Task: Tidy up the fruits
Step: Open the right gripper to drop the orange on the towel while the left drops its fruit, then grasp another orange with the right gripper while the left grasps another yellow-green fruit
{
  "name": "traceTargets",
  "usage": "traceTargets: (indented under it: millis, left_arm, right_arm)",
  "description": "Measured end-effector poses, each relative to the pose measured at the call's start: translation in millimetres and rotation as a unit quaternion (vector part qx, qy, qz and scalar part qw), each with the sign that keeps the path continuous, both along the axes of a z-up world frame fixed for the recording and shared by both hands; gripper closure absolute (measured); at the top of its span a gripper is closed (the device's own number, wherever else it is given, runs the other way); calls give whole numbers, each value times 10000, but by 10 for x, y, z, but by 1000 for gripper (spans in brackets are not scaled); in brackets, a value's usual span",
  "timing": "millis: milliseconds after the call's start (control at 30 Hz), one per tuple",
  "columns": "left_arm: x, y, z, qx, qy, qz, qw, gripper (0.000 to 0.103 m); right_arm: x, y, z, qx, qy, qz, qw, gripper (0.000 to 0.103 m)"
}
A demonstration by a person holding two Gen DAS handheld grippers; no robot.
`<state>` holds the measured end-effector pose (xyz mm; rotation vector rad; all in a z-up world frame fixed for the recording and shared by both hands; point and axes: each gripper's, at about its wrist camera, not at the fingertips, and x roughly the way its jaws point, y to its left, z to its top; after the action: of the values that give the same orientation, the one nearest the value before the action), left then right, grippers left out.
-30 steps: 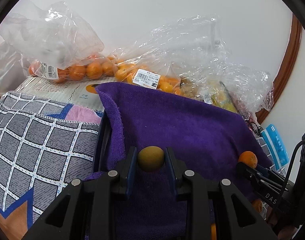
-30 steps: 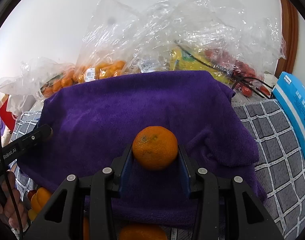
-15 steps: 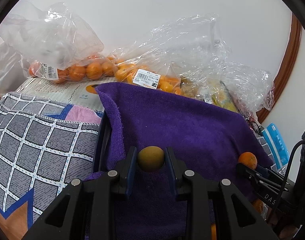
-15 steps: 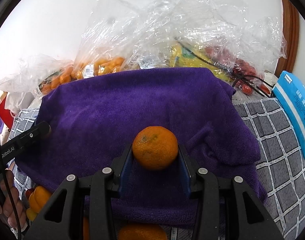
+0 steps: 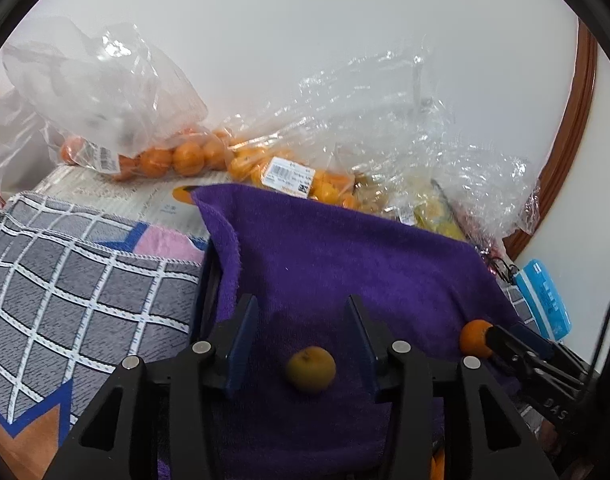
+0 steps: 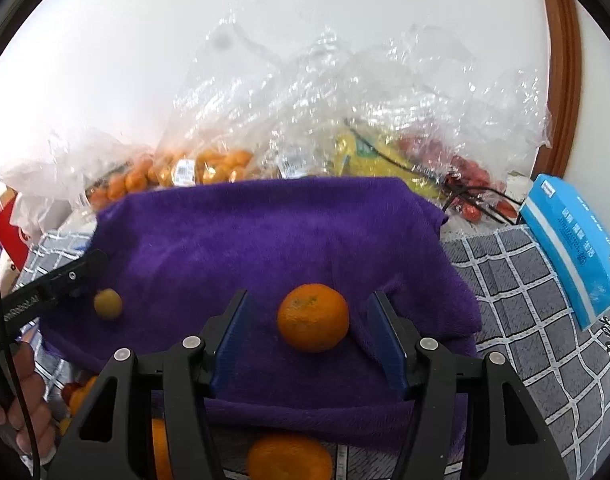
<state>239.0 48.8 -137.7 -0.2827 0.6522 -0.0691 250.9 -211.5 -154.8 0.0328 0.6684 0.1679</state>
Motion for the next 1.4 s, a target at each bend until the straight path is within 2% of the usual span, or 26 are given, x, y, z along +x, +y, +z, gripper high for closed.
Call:
traceTargets:
  millis: [133, 300, 533, 700, 733, 800, 1000, 1200, 1267, 1300, 1400]
  left_arm:
    - [-46, 11, 55, 61, -132, 126, 9998, 60]
    - [-97, -9, 118, 232, -251, 195, 9992, 60]
    - [-231, 5, 264, 96, -618, 207, 9978, 60]
    - [-273, 31, 327, 82, -711, 305, 9970, 59]
    - [-277, 37, 341, 58, -712, 307, 9970, 58]
    - [-288, 45, 355, -6, -727, 297, 9969, 49]
    - [-365, 21, 428, -132, -864, 200, 9960, 43]
    - [-386, -25, 441, -80, -902, 165, 9958, 43]
    - [-392, -12, 449, -100, -918, 181, 9956, 43]
    - [-392, -2, 451, -111, -917, 206, 9955, 43]
    - [-379, 26, 449, -178, -884, 245, 9956, 43]
  right_arm:
    - [-63, -16, 87, 123, -122, 3, 9998, 43]
    - [-144, -2, 192, 20, -400, 22, 9992, 43]
    - [-239, 75, 309, -106, -470, 165, 9987, 43]
    - [-383, 53, 408, -185, -533, 152, 9983, 43]
    - [-415, 36, 411, -164, -503, 130, 9985, 43]
    - [-510, -19, 395, -26, -380, 148, 9992, 40]
    - [-759, -115, 172, 306, 193, 196, 9992, 39]
    - [-968, -49, -159, 399, 676, 267, 9966, 39]
    - [-993, -3, -243, 367, 789, 285, 9958, 45]
    - [-1000, 33, -288, 270, 871, 286, 9954, 54]
    - [-1014, 108, -339, -44, 988, 269, 9947, 70]
